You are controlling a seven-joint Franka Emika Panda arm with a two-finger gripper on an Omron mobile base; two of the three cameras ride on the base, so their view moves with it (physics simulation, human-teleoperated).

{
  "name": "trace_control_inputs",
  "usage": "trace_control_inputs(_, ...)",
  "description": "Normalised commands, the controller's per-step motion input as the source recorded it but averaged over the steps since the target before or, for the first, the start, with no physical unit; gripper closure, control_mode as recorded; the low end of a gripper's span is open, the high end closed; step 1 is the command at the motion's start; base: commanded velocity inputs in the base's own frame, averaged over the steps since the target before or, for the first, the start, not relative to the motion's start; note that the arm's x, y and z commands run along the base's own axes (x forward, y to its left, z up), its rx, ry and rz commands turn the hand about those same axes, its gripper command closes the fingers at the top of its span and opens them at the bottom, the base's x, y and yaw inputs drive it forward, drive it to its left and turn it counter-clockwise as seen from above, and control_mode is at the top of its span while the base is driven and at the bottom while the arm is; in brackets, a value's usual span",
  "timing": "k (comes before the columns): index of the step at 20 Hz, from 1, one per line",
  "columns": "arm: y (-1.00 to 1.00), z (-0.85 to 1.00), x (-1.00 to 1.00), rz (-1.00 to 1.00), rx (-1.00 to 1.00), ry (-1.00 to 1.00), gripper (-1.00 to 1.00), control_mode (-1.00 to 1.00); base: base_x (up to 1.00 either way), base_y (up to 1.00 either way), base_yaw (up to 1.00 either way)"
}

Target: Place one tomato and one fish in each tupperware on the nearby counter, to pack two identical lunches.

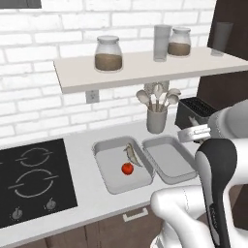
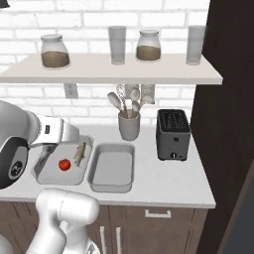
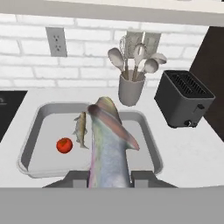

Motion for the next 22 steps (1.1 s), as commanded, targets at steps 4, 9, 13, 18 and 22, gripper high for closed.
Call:
trace_control_inputs(4,-0.28,-0.28,0.16,0.0,0.0,0.07,1.0,-1.0,0.0,0.0,0.0)
trace_control_inputs(9,-0.59,-0.49,0.33,0.0,0.0,0.18,1.0,-1.0,0.0,0.0,0.0)
trace_control_inputs(13,-0.48,-0.61,0.32,0.0,0.0,0.26,1.0,-1.0,0.0,0.0,0.0)
trace_control_inputs(18,0.0,-0.87,0.4,0.0,0.0,0.15,1.0,-1.0,0.0,0.0,0.0)
trace_control_inputs(22,0.04,-0.48,0.58,0.0,0.02,0.0,1.0,-1.0,0.0,0.0,0.0)
